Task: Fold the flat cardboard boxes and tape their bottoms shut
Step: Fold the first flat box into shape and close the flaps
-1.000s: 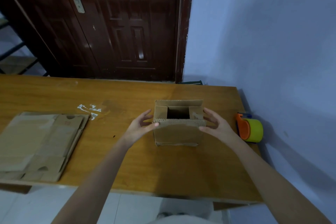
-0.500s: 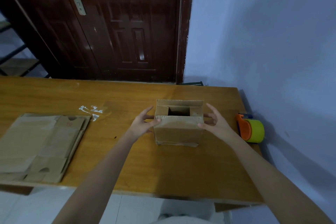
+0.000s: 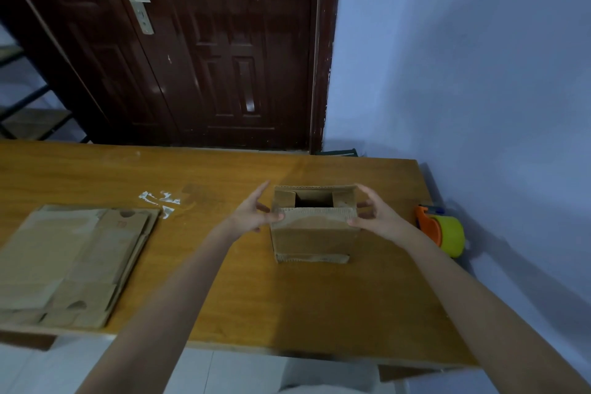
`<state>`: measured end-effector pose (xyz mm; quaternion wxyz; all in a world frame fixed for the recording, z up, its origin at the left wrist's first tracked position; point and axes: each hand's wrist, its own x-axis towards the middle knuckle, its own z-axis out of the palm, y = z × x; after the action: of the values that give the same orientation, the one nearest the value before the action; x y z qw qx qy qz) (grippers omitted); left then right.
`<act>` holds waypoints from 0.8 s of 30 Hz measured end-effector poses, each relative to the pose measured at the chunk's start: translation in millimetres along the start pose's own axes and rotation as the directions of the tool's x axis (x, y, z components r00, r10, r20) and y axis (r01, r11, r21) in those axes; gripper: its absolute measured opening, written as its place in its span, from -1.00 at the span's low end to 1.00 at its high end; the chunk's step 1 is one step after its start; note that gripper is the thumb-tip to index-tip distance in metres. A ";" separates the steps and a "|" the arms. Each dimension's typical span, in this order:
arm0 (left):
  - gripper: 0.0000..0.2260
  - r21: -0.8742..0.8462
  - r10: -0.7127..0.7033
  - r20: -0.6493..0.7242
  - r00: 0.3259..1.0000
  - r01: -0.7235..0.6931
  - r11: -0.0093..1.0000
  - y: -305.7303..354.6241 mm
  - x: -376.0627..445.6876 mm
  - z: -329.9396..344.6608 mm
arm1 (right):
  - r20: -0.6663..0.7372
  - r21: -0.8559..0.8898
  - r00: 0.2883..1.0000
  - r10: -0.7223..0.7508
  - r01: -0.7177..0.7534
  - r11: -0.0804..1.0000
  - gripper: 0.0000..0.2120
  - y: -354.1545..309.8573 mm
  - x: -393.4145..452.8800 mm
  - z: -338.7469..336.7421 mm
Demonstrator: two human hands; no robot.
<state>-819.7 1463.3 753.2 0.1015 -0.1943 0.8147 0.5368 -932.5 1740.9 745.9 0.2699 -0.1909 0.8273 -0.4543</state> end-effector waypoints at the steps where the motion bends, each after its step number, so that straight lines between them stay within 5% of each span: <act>1: -0.16 0.020 0.032 -0.018 0.999 -0.032 0.999 0.6 -0.1 -0.5 | -0.006 -0.023 1.000 -0.010 0.010 1.000 -0.17 -1.5 1.3 -0.9; 4: -0.22 0.088 0.119 -0.011 0.993 -0.118 0.989 2.9 2.0 0.1 | -0.005 -0.056 1.000 -0.031 0.031 0.998 -0.25 -1.5 3.9 -3.5; 9: -0.58 0.146 0.158 0.002 0.987 -0.157 0.977 -0.7 5.0 2.9 | 0.037 -0.104 0.999 -0.031 0.034 0.994 -0.40 3.4 -1.3 -3.6; 13: -0.60 0.126 0.140 0.014 0.990 -0.140 0.982 -9.6 4.4 5.3 | 0.000 -0.141 1.000 -0.014 0.014 0.990 -0.55 7.8 -0.9 -2.4; 20: -0.63 0.225 0.188 -0.077 0.979 -0.167 0.960 -17.3 3.3 11.0 | -0.246 -0.107 0.968 -0.049 0.023 0.994 -0.91 1.0 9.5 12.8; 24: -0.69 0.279 0.234 -0.194 0.953 -0.175 0.944 -14.3 1.9 17.2 | -0.357 -0.230 0.933 -0.047 -0.040 0.972 -0.82 -2.4 12.0 21.1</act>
<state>-816.1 1473.6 733.6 -0.0233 -0.1525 0.8998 0.4082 -928.6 1719.3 735.4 0.0888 -0.1365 0.9099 -0.3814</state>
